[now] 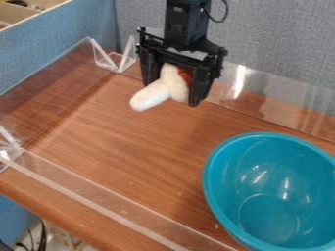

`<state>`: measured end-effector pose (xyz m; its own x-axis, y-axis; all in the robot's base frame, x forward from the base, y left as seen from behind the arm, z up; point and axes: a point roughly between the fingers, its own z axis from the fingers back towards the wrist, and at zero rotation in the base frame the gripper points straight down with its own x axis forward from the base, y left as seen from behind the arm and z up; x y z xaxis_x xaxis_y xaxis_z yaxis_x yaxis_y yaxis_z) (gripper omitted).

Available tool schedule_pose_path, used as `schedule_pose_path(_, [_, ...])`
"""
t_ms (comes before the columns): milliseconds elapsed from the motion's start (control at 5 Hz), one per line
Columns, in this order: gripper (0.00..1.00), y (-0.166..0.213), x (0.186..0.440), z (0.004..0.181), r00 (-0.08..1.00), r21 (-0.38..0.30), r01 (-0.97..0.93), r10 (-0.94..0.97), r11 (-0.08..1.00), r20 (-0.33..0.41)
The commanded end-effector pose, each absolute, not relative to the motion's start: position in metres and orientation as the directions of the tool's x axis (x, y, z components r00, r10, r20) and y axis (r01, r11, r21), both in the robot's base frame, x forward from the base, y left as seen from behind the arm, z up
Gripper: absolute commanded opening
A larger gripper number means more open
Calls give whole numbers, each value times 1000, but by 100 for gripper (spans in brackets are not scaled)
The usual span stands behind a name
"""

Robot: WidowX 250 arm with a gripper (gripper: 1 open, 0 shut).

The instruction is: Remove the mushroom from inside the blue bowl and put it on the table

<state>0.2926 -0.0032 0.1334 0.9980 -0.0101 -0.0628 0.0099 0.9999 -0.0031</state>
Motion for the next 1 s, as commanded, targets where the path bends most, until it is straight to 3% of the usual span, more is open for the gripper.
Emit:
schedule_pose_path(0, [100, 9, 303, 129, 999, -4, -4, 4, 1000, -54])
schedule_pose_path(800, [100, 58, 327, 94, 998, -30, -60, 59, 998, -34])
